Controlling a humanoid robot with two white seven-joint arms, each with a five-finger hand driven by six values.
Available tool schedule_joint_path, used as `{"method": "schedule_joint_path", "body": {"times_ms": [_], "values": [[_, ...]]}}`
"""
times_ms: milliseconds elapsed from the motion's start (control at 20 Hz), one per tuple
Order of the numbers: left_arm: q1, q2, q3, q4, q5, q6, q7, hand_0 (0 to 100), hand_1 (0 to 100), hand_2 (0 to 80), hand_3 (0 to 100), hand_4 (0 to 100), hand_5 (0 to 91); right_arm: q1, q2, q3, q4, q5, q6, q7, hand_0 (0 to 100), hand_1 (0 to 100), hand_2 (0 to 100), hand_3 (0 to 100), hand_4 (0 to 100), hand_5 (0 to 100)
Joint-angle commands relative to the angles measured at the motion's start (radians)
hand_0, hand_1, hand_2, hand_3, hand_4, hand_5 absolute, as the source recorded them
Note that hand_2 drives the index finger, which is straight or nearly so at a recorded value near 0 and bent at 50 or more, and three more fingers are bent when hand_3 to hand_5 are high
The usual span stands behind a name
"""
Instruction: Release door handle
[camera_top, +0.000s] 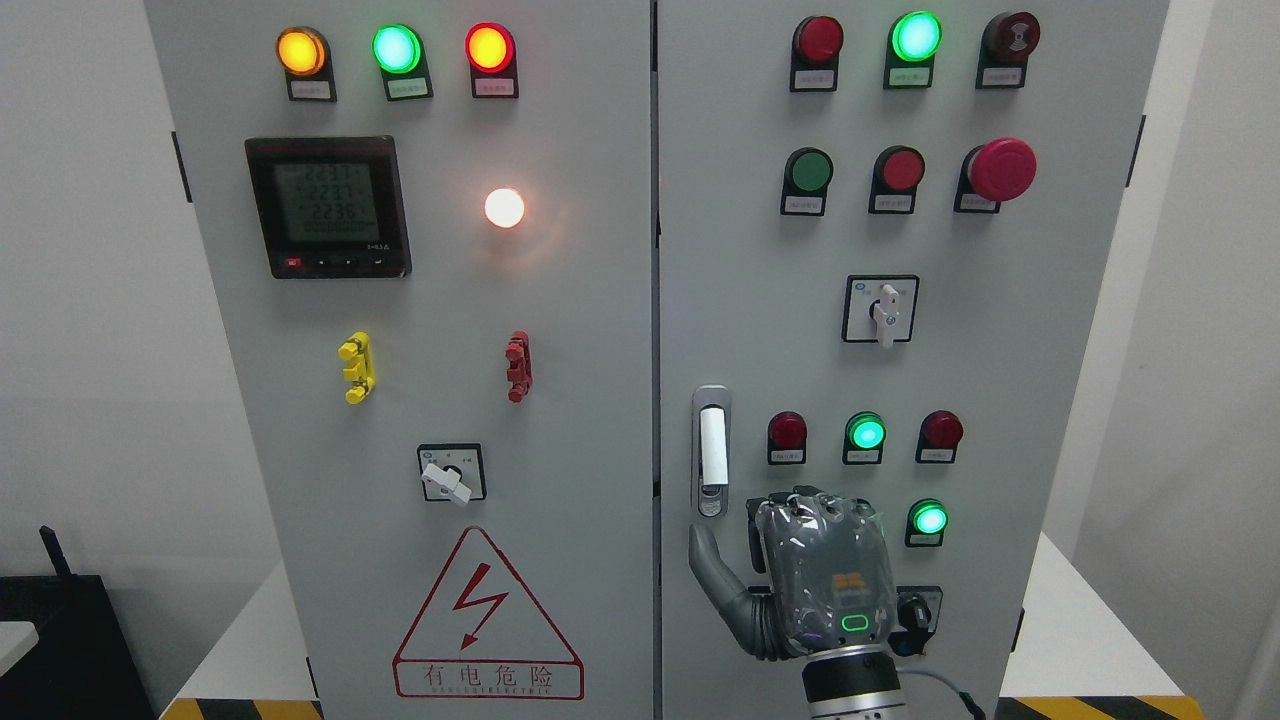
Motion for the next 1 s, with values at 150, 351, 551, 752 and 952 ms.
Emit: {"method": "schedule_joint_path", "body": {"times_ms": [150, 351, 551, 752, 952], "values": [[0.000, 0.000, 0.011, 0.017, 0.000, -0.001, -0.001, 12, 39, 0.0, 0, 0, 0.0, -0.024, 0.000, -0.004, 0.006, 0.000, 0.002, 0.018, 39, 0, 92, 100, 89, 90], [0.000, 0.000, 0.011, 0.017, 0.000, 0.001, -0.001, 12, 39, 0.0, 0, 0, 0.0, -0.038, 0.000, -0.007, 0.009, 0.000, 0.008, 0.023, 38, 0, 92, 100, 89, 90], [0.000, 0.000, 0.011, 0.017, 0.000, 0.001, -0.001, 12, 39, 0.0, 0, 0, 0.0, -0.038, 0.000, -0.009, 0.009, 0.000, 0.010, 0.026, 38, 0, 91, 100, 89, 90], [0.000, 0.000, 0.011, 0.017, 0.000, -0.001, -0.001, 12, 39, 0.0, 0, 0, 0.0, -0.044, 0.000, -0.009, 0.008, -0.001, 0.010, 0.026, 38, 0, 91, 100, 89, 90], [0.000, 0.000, 0.011, 0.017, 0.000, -0.001, -0.001, 12, 39, 0.0, 0, 0, 0.0, -0.051, 0.000, -0.007, 0.006, -0.001, 0.010, 0.026, 37, 0, 91, 100, 89, 90]]}}
